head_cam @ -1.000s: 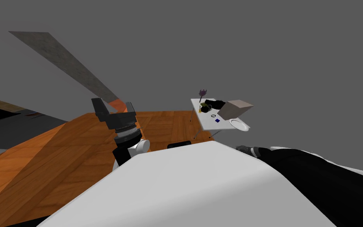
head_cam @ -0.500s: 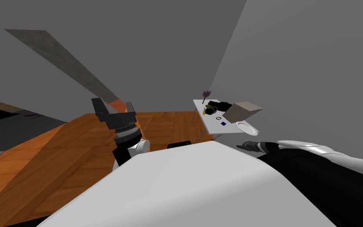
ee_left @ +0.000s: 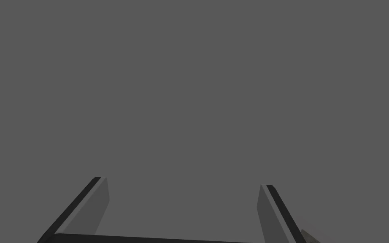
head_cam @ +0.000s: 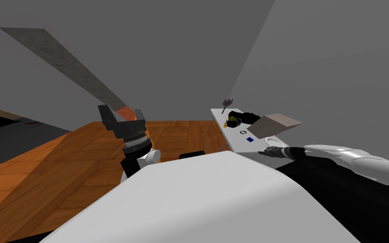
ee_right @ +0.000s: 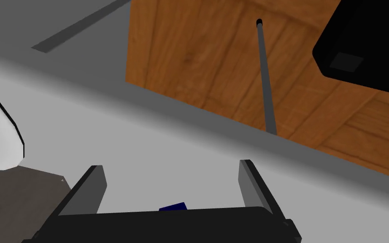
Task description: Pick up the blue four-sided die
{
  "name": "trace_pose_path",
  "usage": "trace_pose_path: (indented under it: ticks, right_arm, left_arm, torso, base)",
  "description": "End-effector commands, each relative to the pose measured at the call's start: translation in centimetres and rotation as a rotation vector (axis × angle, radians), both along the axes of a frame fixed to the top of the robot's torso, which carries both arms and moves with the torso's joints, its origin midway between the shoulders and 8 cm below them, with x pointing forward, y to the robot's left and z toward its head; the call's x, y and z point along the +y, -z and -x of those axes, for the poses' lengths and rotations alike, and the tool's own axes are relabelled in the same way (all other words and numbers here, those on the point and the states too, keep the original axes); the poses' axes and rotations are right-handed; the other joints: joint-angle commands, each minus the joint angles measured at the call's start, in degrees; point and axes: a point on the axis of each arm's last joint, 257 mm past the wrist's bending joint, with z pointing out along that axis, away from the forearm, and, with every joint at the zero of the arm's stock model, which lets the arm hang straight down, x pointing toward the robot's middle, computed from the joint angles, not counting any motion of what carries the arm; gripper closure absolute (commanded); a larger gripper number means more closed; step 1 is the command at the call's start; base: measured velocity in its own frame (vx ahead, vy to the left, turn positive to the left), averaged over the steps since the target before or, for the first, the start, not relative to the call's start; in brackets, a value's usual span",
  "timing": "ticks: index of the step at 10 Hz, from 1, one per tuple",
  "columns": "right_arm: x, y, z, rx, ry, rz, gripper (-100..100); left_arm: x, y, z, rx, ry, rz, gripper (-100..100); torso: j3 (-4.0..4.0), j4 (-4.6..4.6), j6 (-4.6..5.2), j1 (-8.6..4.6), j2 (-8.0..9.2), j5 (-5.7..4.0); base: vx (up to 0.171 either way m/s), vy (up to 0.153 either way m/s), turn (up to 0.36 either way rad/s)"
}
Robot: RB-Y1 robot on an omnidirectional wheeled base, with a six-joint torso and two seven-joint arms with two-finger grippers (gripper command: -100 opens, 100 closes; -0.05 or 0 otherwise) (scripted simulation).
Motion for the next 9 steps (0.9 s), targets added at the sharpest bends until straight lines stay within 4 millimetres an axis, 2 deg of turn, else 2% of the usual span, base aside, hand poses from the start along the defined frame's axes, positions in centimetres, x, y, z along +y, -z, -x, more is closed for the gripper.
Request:
trace_pose_path:
  ticks: [1,2,3,4,5,8,9]
  right_arm:
    - [-0.9,-0.8,-1.0,-0.014,-0.007,0.028,-100]
    - [-1.1,-0.9,-1.2,-0.020,-0.009,0.033,-100]
    - [-1.0,-0.6,-0.9,-0.015,-0.006,0.028,-100]
    - [-1.0,-0.6,-0.9,-0.016,-0.007,0.029,0]
    - [-1.0,-0.2,-0.1,-0.018,0.010,0.024,-100]
    - [-1.0,1.1,3.3,-0.011,0.068,0.014,-100]
    - [-1.2,0.9,2.8,-0.021,0.068,0.016,-100]
  left_arm:
    - [0.0,0.0,0.0,0.000,0.000,0.000,0]
    - [0.0,0.0,0.0,0.000,0.000,0.000,0]
    - [0.0,0.0,0.0,0.000,0.000,0.000,0]
    - [0.0,0.0,0.0,0.000,0.000,0.000,0]
    - [0.0,0.0,0.0,0.000,0.000,0.000,0]
    - [0.0,0.0,0.0,0.000,0.000,0.000,0]
    - [0.0,0.0,0.0,0.000,0.000,0.000,0]
  torso:
    - [0.00,0.00,0.00,0.00,0.00,0.00]
    - [-0.10,-0.04,-0.01,0.07,-0.19,0.01]
    - [-0.18,-0.07,-0.01,-0.02,-0.32,0.00]
    - [0.02,0.00,0.03,-0.14,0.08,-0.03]
    - [0.25,0.09,0.05,-0.20,0.44,-0.05]
    - [0.51,0.20,0.05,-0.28,0.89,-0.07]
    - [0.55,0.22,0.07,-0.31,0.94,-0.08]
  base:
    - [0.240,0.085,0.063]
    - [0.271,0.055,0.057]
    - [0.116,0.014,0.015]
    - [0.021,0.004,0.003]
    - [-0.009,0.000,0.184]
    - [-0.047,-0.010,0.217]
    - [-0.030,-0.013,0.063]
